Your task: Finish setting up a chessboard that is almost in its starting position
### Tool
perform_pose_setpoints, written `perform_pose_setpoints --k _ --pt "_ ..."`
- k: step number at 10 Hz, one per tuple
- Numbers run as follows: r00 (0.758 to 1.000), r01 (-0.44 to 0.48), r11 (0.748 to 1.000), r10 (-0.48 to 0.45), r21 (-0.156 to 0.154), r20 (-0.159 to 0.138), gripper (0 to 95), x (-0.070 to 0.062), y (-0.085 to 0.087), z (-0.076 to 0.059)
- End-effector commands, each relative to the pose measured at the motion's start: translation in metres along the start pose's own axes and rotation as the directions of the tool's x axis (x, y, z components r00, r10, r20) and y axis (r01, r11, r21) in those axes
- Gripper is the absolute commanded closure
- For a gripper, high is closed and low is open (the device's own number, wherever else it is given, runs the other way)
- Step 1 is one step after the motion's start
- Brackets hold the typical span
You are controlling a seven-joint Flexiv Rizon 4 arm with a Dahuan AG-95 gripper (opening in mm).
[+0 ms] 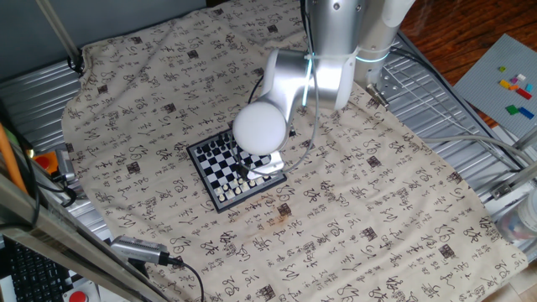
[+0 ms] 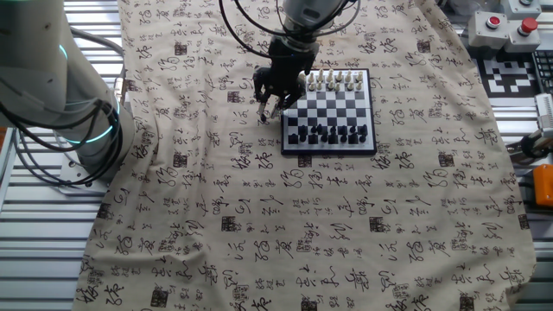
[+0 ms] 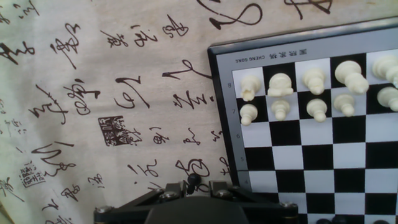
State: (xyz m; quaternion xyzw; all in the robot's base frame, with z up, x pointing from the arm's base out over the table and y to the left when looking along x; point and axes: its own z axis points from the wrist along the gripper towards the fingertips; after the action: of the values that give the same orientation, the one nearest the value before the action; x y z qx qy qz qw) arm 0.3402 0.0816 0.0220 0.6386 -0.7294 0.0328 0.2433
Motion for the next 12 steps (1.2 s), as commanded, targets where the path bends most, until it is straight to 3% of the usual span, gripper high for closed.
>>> perform_pose_setpoints --k 1,12 --pt "1.000 0.001 1.000 -0.001 0.000 -0.001 76.0 -0.0025 0.0002 0.0010" --pt "1.000 0.009 1.000 -0.009 0.002 -0.004 76.0 -0.0017 -0.0006 0.0022"
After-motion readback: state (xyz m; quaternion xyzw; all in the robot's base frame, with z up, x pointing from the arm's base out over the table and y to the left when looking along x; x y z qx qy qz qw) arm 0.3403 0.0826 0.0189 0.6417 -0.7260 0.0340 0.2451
